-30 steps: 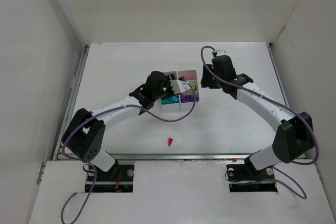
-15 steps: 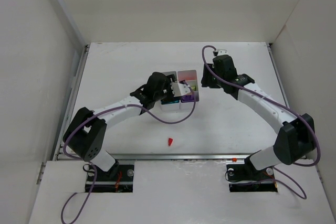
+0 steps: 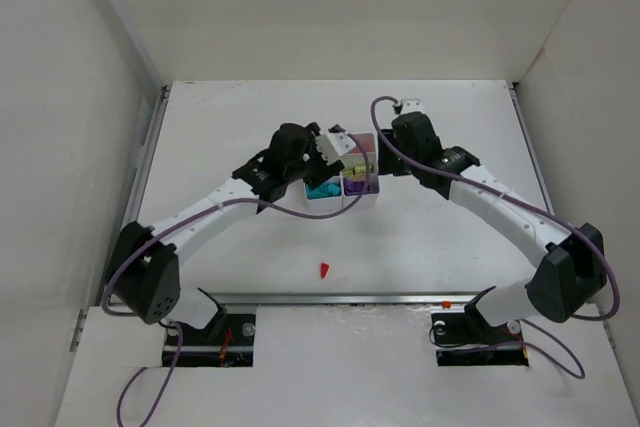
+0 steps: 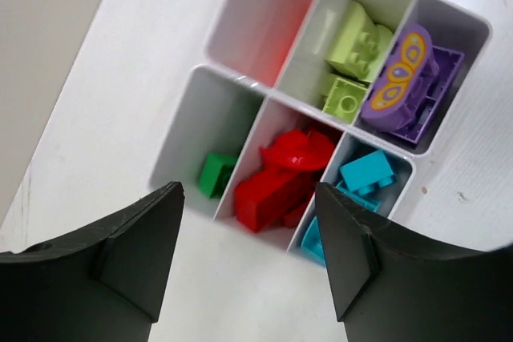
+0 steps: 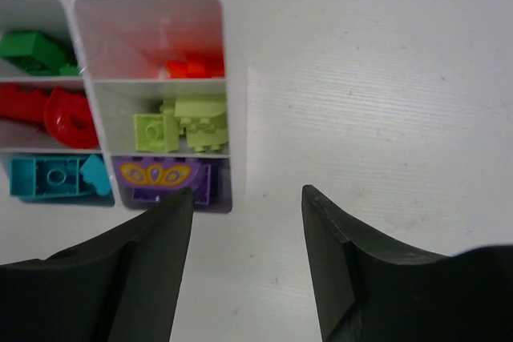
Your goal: Sort the legos into containers by color
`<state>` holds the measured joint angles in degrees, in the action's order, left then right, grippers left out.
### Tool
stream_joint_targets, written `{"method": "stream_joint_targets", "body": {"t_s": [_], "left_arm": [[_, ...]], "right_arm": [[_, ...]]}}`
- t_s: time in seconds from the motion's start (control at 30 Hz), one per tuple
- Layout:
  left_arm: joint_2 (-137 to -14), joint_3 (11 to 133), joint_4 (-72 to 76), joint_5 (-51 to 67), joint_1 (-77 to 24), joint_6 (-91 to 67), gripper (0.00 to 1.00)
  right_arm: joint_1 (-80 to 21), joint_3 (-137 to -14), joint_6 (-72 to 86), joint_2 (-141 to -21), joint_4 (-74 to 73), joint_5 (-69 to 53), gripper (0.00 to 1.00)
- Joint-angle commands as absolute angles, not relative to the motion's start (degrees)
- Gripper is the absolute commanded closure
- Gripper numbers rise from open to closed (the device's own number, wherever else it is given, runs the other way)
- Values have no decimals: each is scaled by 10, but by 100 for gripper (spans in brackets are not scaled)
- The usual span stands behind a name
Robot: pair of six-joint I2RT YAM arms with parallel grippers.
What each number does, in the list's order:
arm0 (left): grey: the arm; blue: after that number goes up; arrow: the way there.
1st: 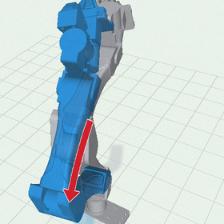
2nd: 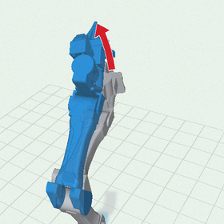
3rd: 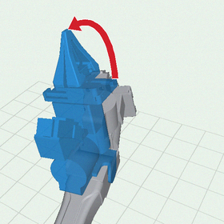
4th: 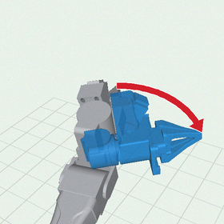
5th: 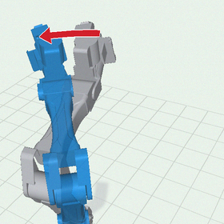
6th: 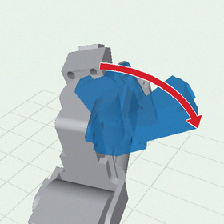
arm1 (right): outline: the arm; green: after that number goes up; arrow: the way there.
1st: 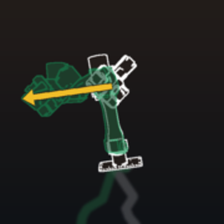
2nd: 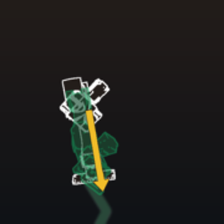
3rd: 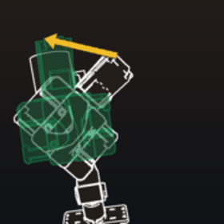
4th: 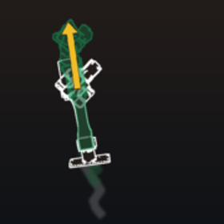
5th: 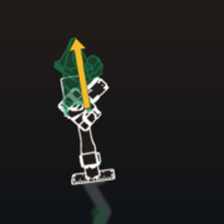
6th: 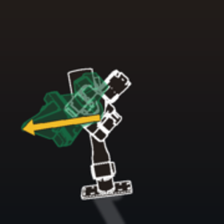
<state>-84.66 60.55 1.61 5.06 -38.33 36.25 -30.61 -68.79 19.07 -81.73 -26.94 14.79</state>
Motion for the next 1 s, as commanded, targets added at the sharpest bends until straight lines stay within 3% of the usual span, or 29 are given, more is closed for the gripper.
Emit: {"method": "stream_joint_targets", "body": {"t_s": [0.0, 0.33, 0.47, 0.67, 0.97], "left_arm": [[-756, 629, -17, -8, -372, 231, 36], [-471, 416, -11, -286, -359, 29, 36], [-454, 367, -1, -336, -345, 21, 34], [-417, 308, 52, -352, -345, 11, 31], [-366, 269, 39, -308, -335, -9, 31]], "right_arm": [[-372, -720, 173, -791, -310, 203, 37], [-545, -664, 288, -819, -367, 142, 33], [-584, -678, 300, -855, -362, 104, 32], [-604, -701, 363, -956, -361, -16, 32], [-615, -712, 398, -1017, -345, -22, 34]]}}
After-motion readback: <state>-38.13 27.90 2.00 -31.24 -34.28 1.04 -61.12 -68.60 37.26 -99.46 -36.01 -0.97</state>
